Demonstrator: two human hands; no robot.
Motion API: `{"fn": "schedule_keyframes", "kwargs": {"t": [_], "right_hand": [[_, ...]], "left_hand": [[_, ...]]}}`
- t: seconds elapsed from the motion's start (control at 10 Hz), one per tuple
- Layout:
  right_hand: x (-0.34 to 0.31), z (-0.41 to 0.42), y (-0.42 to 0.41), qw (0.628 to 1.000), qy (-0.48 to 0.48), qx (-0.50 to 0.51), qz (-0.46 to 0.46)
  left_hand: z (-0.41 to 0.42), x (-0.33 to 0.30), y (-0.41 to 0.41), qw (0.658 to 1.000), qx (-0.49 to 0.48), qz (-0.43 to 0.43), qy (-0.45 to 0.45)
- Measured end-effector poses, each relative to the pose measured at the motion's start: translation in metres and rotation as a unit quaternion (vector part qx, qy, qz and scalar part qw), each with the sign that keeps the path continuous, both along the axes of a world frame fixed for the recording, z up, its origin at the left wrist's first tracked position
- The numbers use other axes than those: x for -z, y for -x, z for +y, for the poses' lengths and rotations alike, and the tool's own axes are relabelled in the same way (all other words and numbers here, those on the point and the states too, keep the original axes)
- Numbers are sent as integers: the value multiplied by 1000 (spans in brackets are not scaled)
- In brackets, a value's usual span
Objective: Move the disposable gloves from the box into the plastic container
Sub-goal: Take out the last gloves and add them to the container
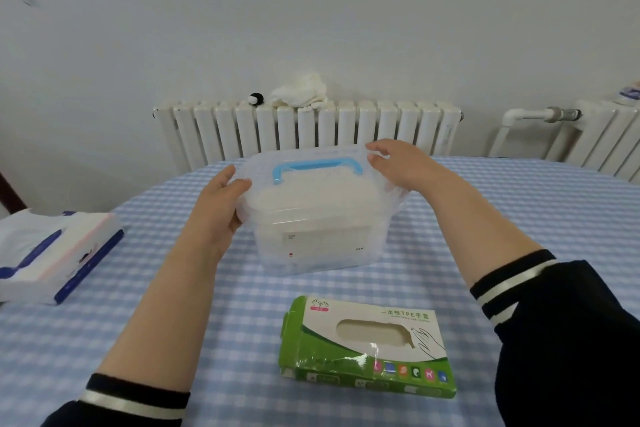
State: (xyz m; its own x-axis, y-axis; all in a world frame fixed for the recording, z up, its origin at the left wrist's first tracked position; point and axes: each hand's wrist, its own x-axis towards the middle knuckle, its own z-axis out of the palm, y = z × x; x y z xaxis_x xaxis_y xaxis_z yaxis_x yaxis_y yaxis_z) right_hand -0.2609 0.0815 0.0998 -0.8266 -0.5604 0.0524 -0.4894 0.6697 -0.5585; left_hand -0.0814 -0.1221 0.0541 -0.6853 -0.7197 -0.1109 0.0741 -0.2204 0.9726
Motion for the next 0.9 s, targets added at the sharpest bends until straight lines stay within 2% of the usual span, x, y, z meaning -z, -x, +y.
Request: {"fn": "schedule_keyframes", "kwargs": {"t": [0.2,0.3,0.4,0.5,0.6,0.7,0.8,0.9], "right_hand": [[-6,0,9,996,9,12,-87],[0,2,12,991,51,32,-121],[8,1,10,983,105,71,-132],[18,1,7,971,180,123,-101],[25,8,6,952,235,167,-100],[30,21,11,931,291,200,-91],[29,29,14,927,297,216,-79],[24,43,16,950,238,184,-84]], "left_hand": [[-8,4,6,999,7,-19,-35],[-9,2,9,999,7,-24,-31],[-5,-3,8,993,-9,-94,73],[-5,-10,-3,932,6,-192,306],[-4,-16,-15,940,82,-156,294],[0,-4,-10,970,83,-87,210],[-1,25,2,972,43,-87,216],[-4,57,4,955,24,-125,266]]}}
